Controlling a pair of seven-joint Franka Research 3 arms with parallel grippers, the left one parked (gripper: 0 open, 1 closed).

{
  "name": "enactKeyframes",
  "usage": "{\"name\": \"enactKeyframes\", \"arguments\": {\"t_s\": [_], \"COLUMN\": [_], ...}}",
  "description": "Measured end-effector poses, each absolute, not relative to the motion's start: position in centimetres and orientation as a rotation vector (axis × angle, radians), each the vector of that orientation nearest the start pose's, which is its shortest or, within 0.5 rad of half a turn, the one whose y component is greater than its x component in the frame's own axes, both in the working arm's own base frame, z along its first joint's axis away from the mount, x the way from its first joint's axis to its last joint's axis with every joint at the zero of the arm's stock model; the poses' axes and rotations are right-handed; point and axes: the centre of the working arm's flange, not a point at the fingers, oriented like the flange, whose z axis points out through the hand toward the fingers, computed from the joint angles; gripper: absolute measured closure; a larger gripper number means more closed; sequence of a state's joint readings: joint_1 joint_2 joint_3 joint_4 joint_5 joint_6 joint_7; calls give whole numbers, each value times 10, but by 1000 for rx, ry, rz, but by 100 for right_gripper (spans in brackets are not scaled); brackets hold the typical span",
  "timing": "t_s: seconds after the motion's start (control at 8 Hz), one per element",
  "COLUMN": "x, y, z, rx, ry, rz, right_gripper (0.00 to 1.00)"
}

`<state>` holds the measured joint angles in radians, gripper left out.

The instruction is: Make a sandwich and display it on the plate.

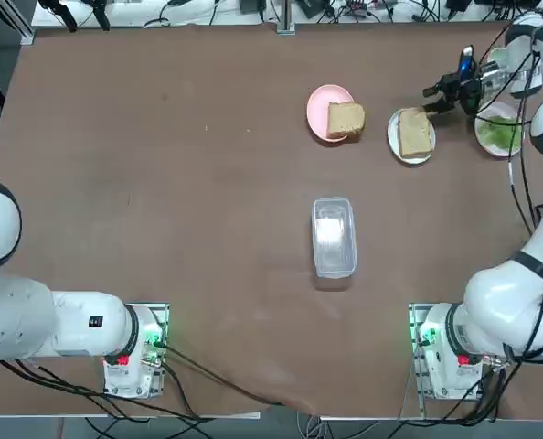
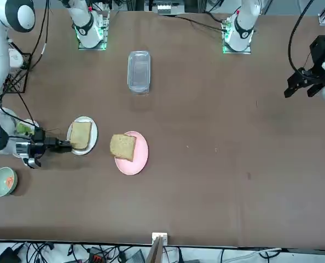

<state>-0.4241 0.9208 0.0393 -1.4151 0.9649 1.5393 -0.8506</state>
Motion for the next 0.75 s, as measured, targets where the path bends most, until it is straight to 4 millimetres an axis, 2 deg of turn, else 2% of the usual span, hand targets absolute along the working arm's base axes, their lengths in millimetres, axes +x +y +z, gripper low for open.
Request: {"name": "enactKeyframes", "arguments": {"t_s": [0.38, 0.75], "x": [656, 674], "y": [-171, -190], "z": [179, 230], "rx": [-1953, -2098], "ry": [-108, -238], "rz": [-7, -35], "right_gripper": [0, 0]}}
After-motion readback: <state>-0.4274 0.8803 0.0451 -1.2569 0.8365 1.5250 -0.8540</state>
